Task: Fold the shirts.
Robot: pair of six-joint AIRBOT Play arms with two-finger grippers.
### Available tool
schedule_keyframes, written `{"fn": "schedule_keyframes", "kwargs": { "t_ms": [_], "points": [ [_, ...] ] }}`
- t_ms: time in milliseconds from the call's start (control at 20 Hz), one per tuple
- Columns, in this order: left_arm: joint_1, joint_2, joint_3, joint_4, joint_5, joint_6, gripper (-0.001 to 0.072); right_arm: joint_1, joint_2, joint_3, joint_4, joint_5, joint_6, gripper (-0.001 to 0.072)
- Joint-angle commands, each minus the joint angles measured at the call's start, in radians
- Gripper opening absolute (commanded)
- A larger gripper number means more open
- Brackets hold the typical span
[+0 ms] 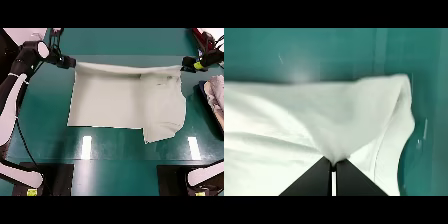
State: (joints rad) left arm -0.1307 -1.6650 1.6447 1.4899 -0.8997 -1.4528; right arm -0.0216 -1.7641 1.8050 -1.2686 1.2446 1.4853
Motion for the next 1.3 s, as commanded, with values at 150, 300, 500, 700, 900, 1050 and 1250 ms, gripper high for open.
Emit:
{"fn": "schedule_keyframes", "kwargs": {
  "t_ms": [150,300,500,700,900,1050,1250],
  "points": [
    [0.001,-0.003,-0.134,-0.005,-0.016,0.02,0.0032,0.001,0.13,-0.305,-0.016,-0.037,-0.02,0.0012],
    [0.001,-0.003,-0.162,-0.005,-0.019,0.008,0.0033,0.001,0.146,-0.381,-0.013,-0.06,-0.02,0.0015],
    [0.001,0.0,-0.15,-0.003,-0.11,-0.041,0.0602,-0.003,0.146,-0.381,0.051,-0.035,-0.02,0.0332],
    [0.051,0.044,-0.117,-0.009,-0.259,-0.032,0.0601,-0.049,0.159,-0.289,0.082,0.168,-0.043,0.0337],
    [0.225,0.155,-0.204,-0.237,-0.383,0.015,0.0601,-0.124,0.254,-0.331,0.268,0.309,-0.145,0.0336],
    [0.349,0.277,-0.43,-0.386,-0.396,0.1,0.0603,-0.16,0.365,-0.447,0.34,0.28,-0.197,0.0336],
    [0.394,0.412,-0.739,-0.4,-0.336,0.153,0.0603,-0.169,0.488,-0.59,0.335,0.221,-0.205,0.0332]
  ]
}}
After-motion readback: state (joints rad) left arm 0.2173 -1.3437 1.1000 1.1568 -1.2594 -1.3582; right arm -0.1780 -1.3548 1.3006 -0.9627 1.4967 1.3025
